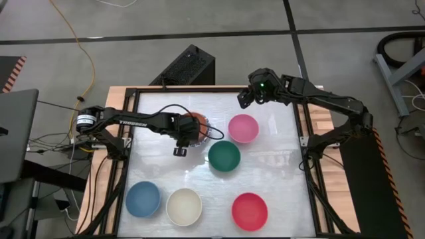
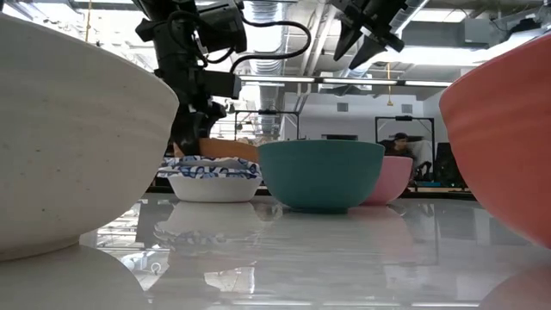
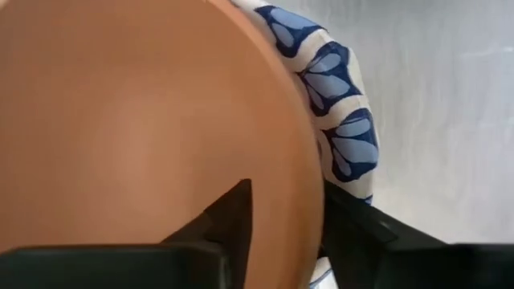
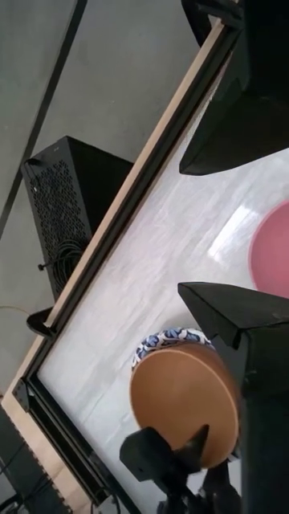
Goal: Nest bowls inside each other
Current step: Stack the brown bowl on top of the white patterned bowl
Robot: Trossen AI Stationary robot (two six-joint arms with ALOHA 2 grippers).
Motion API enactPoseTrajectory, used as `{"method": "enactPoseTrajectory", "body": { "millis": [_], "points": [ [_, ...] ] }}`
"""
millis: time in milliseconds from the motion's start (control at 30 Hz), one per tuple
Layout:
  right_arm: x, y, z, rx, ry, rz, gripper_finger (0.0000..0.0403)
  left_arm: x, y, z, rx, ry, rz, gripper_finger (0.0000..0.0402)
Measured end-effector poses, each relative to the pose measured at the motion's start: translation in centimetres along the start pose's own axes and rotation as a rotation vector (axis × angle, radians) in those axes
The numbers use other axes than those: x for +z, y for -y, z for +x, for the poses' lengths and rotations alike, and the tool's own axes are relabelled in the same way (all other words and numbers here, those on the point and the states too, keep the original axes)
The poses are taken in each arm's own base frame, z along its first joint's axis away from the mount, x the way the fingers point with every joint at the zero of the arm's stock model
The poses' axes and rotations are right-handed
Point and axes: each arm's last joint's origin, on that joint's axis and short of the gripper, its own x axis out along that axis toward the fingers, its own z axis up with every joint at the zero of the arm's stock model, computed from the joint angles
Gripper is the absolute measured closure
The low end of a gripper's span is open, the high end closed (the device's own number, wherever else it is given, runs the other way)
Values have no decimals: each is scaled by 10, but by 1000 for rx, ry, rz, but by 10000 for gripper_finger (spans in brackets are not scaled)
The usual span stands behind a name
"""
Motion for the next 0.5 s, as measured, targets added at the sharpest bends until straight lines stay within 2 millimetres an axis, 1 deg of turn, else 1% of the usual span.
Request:
{"method": "enactPoseTrajectory", "body": {
  "millis": [100, 233, 400, 500],
  "points": [
    [0, 0, 0, 12, -5, 0, 154, 2, -1, -5, 2, 2, -11, 248],
    [0, 0, 0, 13, -5, 0, 154, 5, -4, -12, 6, 16, -38, 226],
    [-1, 0, 0, 9, -16, -25, 154, 8, -7, -22, 30, 37, -49, 217],
    [-5, 2, 0, -9, -58, -59, 154, 12, -9, -32, 43, 59, -53, 217]
  ]
}}
